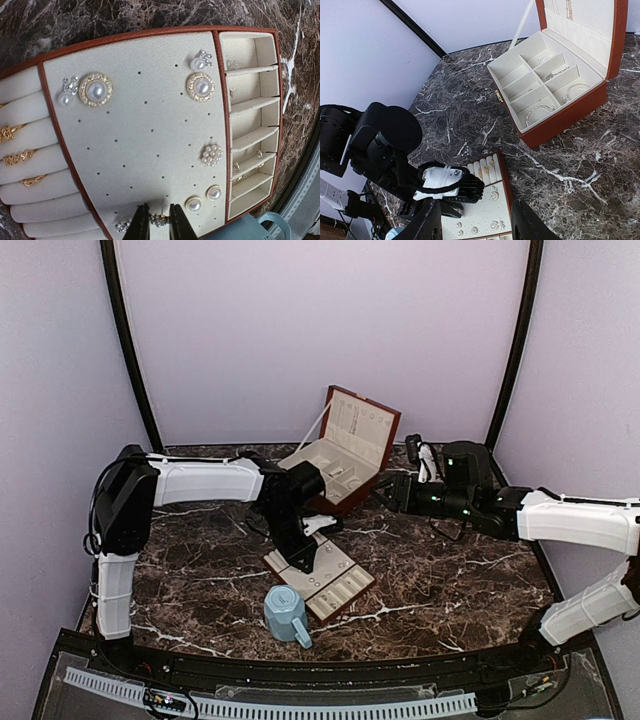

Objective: Organize the mixed jewelry
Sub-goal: Insert the earring into the earring holder.

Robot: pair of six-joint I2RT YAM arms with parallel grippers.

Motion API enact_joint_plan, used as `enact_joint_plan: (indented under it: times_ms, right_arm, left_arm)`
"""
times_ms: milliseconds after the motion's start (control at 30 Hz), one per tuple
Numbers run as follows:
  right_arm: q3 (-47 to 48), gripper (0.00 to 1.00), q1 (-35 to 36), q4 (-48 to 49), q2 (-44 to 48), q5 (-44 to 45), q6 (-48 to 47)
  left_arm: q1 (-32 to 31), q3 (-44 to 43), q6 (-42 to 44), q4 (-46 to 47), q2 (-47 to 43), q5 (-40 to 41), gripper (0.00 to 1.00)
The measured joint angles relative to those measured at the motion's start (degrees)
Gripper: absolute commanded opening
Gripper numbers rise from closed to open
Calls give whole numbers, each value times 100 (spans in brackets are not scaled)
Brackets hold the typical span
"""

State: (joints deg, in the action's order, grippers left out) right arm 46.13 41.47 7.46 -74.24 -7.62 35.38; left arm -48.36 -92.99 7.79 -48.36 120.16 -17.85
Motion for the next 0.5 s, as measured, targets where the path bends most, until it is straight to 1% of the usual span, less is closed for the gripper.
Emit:
enact_joint_plan:
  times_ms: [500]
  right_arm:
    - [-4, 49, 0, 0, 0, 0, -2]
  left_arm:
    - [-72, -151, 70, -120, 96, 76, 2]
